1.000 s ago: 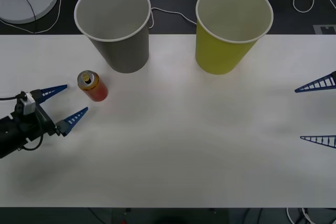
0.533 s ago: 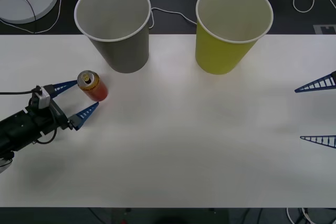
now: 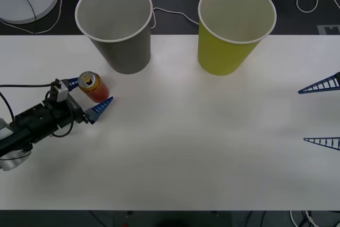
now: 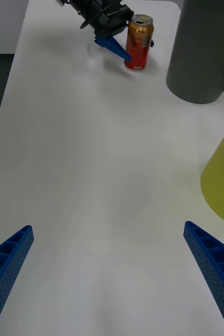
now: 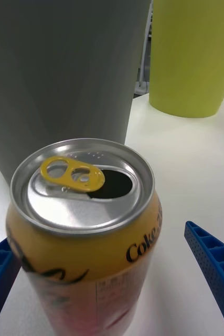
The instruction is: Put the can into the green bin and the plastic bottle into the gray bin
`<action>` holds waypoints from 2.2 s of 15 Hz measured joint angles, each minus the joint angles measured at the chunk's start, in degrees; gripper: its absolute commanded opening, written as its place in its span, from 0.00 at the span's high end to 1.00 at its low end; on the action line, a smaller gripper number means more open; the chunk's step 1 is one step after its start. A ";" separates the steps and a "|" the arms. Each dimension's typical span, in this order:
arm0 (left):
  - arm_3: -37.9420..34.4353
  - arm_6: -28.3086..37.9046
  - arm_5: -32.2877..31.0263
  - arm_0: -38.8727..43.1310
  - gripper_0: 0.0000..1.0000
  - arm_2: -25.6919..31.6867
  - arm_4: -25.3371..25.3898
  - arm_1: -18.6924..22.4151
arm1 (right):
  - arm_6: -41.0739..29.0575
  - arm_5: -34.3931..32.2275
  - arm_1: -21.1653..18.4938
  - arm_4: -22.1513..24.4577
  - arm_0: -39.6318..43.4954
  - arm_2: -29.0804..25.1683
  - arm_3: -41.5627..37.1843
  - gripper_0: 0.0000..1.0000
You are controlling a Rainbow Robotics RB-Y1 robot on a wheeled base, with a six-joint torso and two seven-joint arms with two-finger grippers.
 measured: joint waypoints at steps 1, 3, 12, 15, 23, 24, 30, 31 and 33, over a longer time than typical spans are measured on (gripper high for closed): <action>1.22 -0.04 0.00 -0.96 0.00 0.00 -0.36 -0.82 | 0.00 0.00 0.00 0.00 0.00 0.00 0.00 0.00; 2.47 -0.10 0.06 -2.03 0.00 -0.01 -0.55 -1.99 | 0.00 0.00 0.00 0.00 0.00 0.00 0.00 0.00; 2.61 -0.18 0.16 -2.29 1.00 -0.06 -1.13 -3.01 | 0.00 0.00 0.00 0.00 0.00 0.00 0.00 0.00; 2.61 -0.13 0.16 -2.67 1.00 0.00 -2.14 -3.06 | 0.00 0.00 0.00 0.00 0.00 0.00 0.00 0.00; -2.28 5.92 -0.04 -1.67 1.00 -0.08 -7.22 3.25 | 0.00 0.00 0.00 0.00 0.00 0.00 0.00 0.00; -5.00 8.90 -0.09 -0.70 1.00 -0.08 -8.54 5.38 | 0.00 0.00 0.00 0.00 0.00 0.00 0.00 0.00; -17.49 26.17 -4.13 3.40 1.00 0.08 -18.03 19.21 | 0.00 0.00 0.00 -0.01 0.00 0.00 0.00 0.00; -18.22 28.31 -5.84 3.52 1.00 0.11 -19.19 21.08 | 0.00 0.00 0.00 -0.01 0.00 0.00 0.00 0.00; -19.97 32.30 -8.52 3.70 1.00 0.24 -21.10 24.71 | 0.00 0.00 0.00 -0.01 0.00 0.00 0.00 0.00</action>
